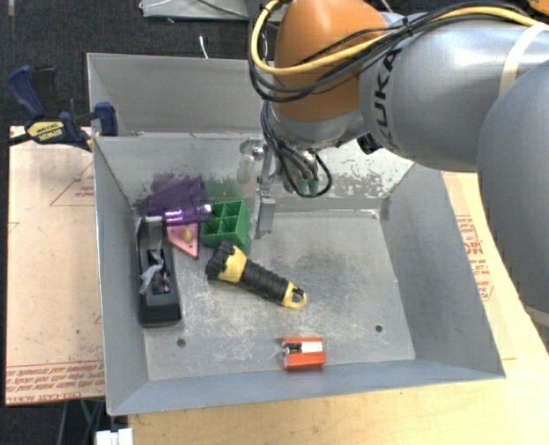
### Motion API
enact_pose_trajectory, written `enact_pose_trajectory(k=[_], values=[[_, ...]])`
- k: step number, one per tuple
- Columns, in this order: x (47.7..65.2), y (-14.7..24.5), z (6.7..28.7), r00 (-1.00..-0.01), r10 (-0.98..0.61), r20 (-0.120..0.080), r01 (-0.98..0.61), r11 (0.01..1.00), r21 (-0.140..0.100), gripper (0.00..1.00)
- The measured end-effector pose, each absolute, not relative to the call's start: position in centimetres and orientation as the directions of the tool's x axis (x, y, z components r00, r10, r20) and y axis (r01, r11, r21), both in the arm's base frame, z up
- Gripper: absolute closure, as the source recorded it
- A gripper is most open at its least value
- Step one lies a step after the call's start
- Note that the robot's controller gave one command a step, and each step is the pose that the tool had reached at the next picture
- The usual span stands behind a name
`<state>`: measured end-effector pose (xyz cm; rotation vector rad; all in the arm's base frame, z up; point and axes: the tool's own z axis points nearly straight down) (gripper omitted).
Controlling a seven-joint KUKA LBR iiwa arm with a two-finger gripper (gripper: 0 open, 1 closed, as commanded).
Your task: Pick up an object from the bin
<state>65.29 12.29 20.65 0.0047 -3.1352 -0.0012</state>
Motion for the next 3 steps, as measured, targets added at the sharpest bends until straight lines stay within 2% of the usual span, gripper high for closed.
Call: enact_pose_trajectory(k=[1,2,3], values=[[65.5,12.2,21.2,-1.000,-0.001,-0.002,-0.001,1.000,0.002,0.00],[60.8,15.1,17.1,-0.999,0.053,0.000,0.053,0.999,0.003,0.00],[63.2,13.7,16.4,-0.998,0.060,-0.010,0.060,0.998,0.004,0.00]])
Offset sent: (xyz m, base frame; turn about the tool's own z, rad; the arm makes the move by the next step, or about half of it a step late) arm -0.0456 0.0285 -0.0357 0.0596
